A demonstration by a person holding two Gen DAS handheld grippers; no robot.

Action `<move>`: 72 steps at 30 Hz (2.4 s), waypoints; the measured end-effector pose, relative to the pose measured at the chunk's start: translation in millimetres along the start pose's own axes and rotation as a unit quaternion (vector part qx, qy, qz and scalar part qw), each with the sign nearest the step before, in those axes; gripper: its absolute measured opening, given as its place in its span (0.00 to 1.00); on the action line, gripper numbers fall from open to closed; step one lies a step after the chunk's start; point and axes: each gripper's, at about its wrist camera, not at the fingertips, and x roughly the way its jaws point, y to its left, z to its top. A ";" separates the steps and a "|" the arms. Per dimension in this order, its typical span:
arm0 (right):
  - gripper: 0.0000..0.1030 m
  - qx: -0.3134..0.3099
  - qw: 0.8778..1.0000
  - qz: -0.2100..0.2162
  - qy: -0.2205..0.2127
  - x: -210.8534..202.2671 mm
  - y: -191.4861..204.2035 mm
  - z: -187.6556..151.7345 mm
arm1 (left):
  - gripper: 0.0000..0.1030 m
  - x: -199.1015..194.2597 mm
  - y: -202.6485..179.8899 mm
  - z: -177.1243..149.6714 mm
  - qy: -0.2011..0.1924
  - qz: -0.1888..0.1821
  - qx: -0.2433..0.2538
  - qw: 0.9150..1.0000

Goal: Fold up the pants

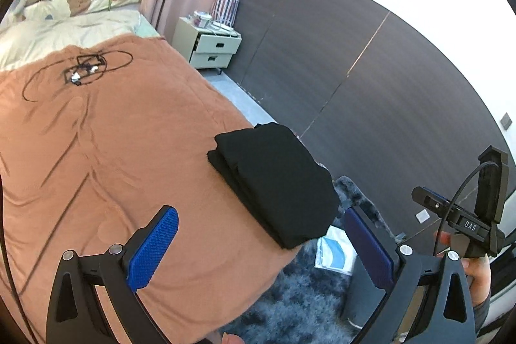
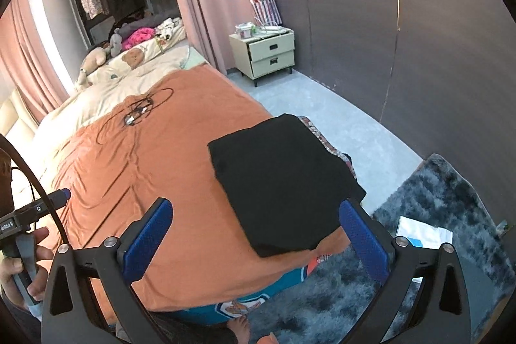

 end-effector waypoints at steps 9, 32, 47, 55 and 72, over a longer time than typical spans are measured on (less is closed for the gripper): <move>1.00 -0.027 0.999 0.011 -0.035 -55.7 31.2 -51.4 | 1.00 -82.4 -7.7 -43.1 -0.048 -0.003 0.029 0.998; 1.00 -0.063 0.993 0.042 -0.096 -132.1 40.6 -162.2 | 1.00 -232.7 -0.4 -170.4 -0.150 0.073 0.048 0.985; 1.00 -0.078 0.991 0.053 -0.090 -133.1 61.4 -236.2 | 1.00 -268.7 8.7 -238.2 -0.190 0.129 0.047 0.972; 1.00 -0.077 0.991 0.051 -0.094 -127.9 77.7 -264.4 | 1.00 -281.7 18.2 -267.6 -0.203 0.142 0.058 0.967; 1.00 -0.088 0.986 0.056 -0.129 -130.0 78.5 -301.9 | 1.00 -283.6 31.8 -323.5 -0.211 0.172 0.052 0.961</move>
